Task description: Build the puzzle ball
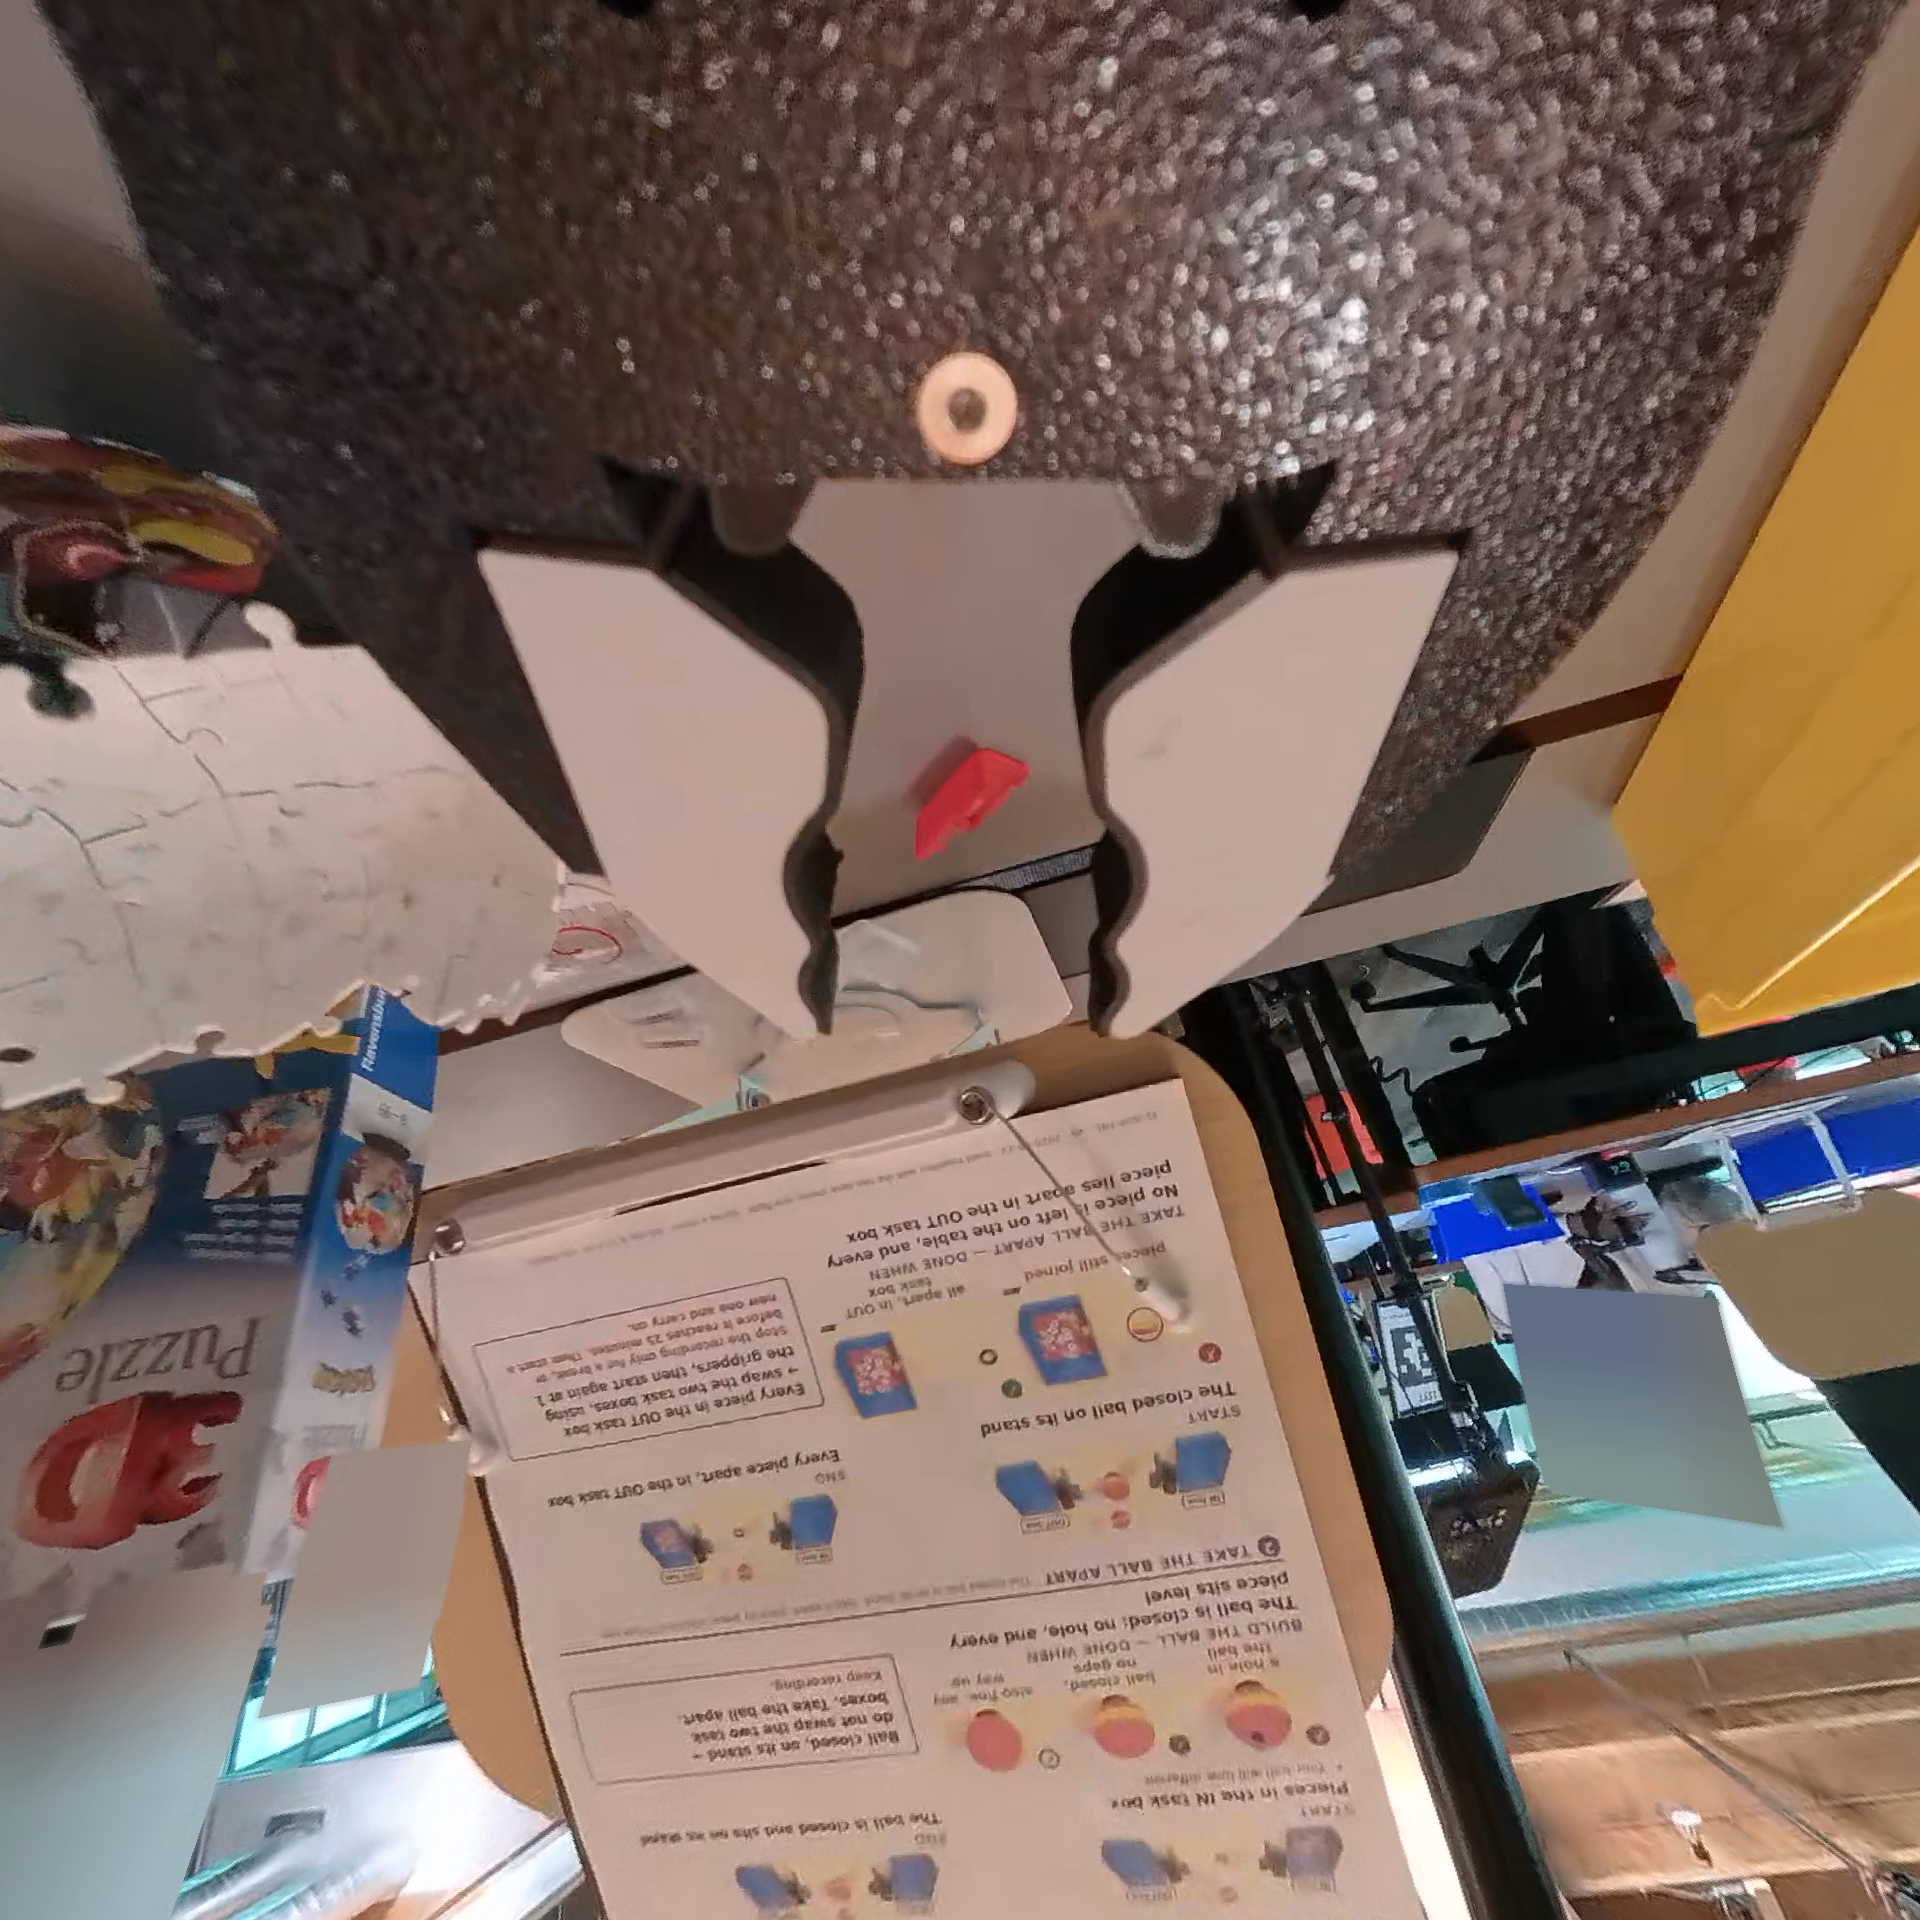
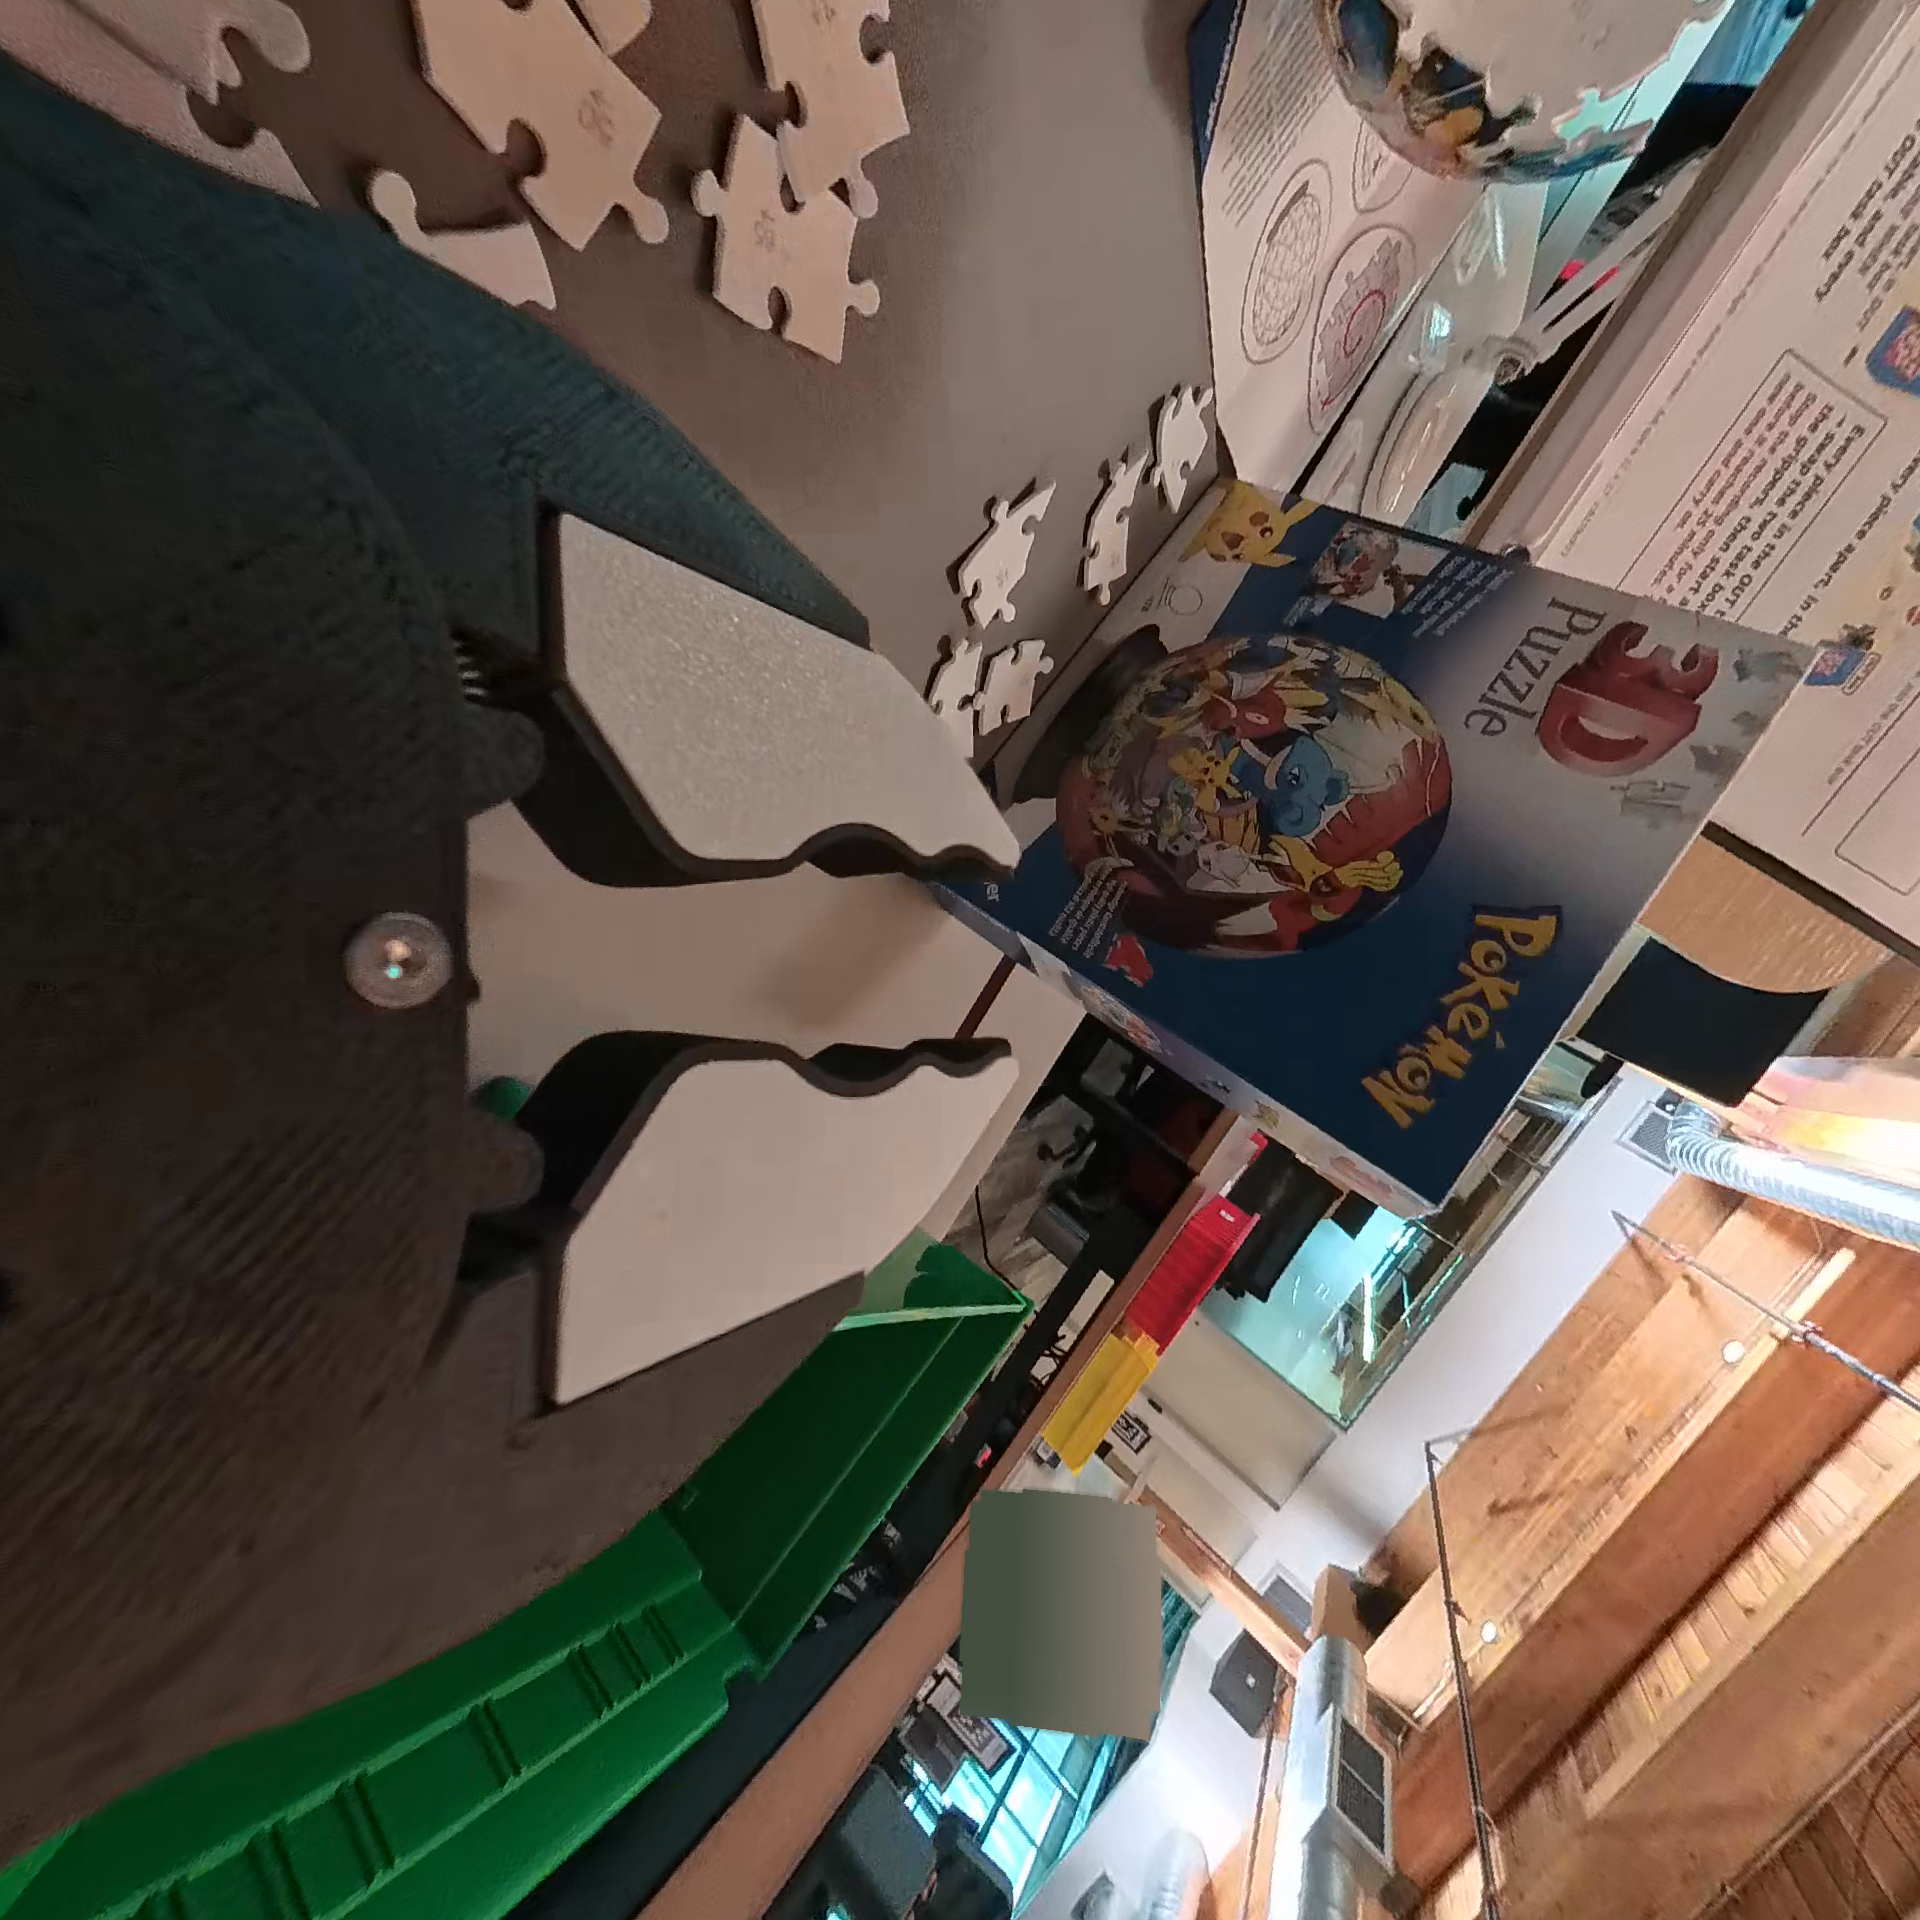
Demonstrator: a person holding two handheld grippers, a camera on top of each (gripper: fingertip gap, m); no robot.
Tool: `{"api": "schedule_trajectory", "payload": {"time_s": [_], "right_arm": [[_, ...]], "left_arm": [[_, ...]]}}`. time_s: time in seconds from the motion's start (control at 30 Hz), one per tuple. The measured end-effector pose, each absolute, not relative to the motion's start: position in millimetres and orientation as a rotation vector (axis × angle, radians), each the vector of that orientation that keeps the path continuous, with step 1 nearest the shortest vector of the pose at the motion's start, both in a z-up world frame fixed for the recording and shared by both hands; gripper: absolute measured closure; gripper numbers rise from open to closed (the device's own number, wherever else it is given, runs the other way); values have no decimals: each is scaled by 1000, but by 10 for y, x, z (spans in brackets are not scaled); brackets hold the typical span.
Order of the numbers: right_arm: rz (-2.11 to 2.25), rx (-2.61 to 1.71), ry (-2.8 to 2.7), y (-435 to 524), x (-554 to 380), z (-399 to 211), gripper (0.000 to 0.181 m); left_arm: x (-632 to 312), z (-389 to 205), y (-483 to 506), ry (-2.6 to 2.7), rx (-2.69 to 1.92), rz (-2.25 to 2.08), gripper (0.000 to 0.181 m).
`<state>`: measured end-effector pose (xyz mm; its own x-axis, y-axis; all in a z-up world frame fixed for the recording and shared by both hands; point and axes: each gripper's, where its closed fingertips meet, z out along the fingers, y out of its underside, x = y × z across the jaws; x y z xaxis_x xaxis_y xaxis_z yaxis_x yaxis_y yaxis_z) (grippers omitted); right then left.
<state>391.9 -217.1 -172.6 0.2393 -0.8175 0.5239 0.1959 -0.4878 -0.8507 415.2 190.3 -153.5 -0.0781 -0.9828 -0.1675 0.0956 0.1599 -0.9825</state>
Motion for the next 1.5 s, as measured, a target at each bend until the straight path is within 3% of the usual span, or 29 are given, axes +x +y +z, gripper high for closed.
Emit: {"api": "schedule_trajectory", "payload": {"time_s": [0.9,1.5], "right_arm": [[-1445,-1436,642,-2355,3843,-1553,150],[-1389,-1390,689,-2482,3850,-1514,151]], "left_arm": [[4122,-1552,1905,1239,-949,-1230,137],[4121,-1617,1954,1251,-928,-975,135]]}}
